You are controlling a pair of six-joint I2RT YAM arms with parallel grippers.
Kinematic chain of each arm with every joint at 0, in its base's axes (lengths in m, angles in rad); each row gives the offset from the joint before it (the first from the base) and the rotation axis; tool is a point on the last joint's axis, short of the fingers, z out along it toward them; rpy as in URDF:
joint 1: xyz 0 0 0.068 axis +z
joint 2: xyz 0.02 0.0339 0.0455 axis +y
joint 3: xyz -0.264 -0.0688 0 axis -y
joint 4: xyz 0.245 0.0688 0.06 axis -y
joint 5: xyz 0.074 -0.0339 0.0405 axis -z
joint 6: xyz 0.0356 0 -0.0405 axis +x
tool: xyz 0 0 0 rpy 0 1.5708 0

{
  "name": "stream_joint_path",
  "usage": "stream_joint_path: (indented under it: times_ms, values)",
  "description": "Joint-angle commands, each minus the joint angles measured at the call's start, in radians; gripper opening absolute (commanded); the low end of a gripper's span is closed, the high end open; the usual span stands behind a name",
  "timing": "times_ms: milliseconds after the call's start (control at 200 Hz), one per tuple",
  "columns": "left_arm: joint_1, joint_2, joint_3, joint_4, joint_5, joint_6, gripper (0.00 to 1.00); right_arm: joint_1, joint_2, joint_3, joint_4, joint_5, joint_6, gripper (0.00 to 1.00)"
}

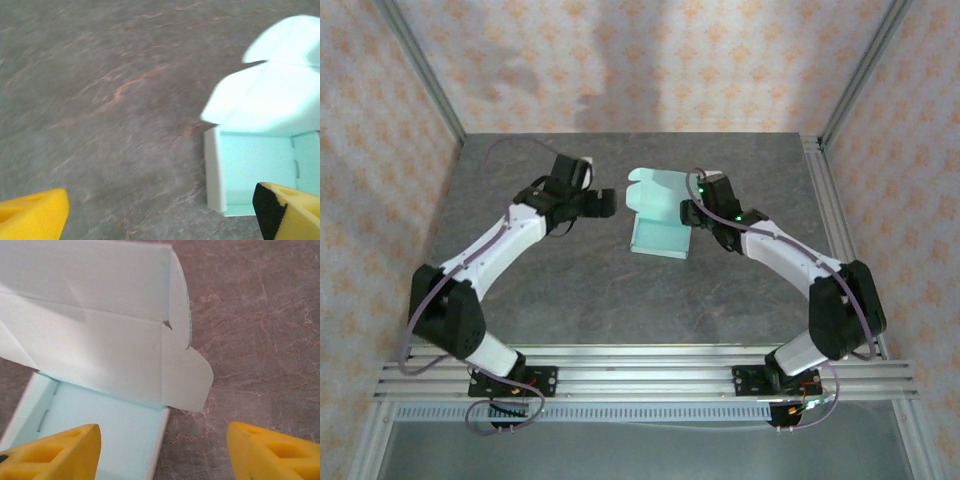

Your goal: Fold the paper box

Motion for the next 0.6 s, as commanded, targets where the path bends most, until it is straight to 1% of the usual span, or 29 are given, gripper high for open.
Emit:
stream_joint_path:
  times_ms: [0,80,120,175,215,265,320,385,420,460,505,596]
  values:
    - [0.021,0.116,0.170,-0.109,0.194,0.209,0.96,-0.012,-0.055,-0.029,0.027,-0.049,-0.023,0.68]
    - [0.049,0.210,0.297,-0.211,0.328,0.307,0.96,-0.013,-0.083,-0.049,0.014,-0.051,-0.033,0.68]
    - [0.064,0.246,0.343,-0.242,0.382,0.352,0.93,-0.015,-0.101,-0.062,0.011,-0.051,-0.039,0.68]
    - [0.081,0.286,0.396,-0.268,0.427,0.400,0.87,-0.016,-0.127,-0.082,0.008,-0.052,-0.046,0.68]
    - [0.090,0.311,0.426,-0.284,0.447,0.441,0.84,-0.016,-0.145,-0.094,0.005,-0.054,-0.050,0.68]
    - [0.096,0.333,0.456,-0.301,0.461,0.493,0.84,-0.018,-0.164,-0.105,0.000,-0.057,-0.055,0.68]
    - [0.096,0.404,0.505,-0.343,0.478,0.565,0.81,-0.018,-0.179,-0.110,-0.010,-0.059,-0.058,0.68]
    - [0.096,0.473,0.583,-0.415,0.528,0.651,0.68,-0.017,-0.189,-0.112,-0.023,-0.058,-0.060,0.68]
    - [0.096,0.515,0.636,-0.469,0.557,0.693,0.64,-0.017,-0.194,-0.112,-0.027,-0.057,-0.061,0.68]
    - [0.095,0.567,0.697,-0.519,0.573,0.727,0.63,-0.017,-0.198,-0.112,-0.030,-0.055,-0.061,0.68]
    - [0.095,0.615,0.757,-0.550,0.566,0.744,0.63,-0.018,-0.202,-0.110,-0.034,-0.054,-0.059,0.68]
    - [0.092,0.675,0.807,-0.562,0.558,0.796,0.63,-0.016,-0.209,-0.110,-0.037,-0.055,-0.057,0.68]
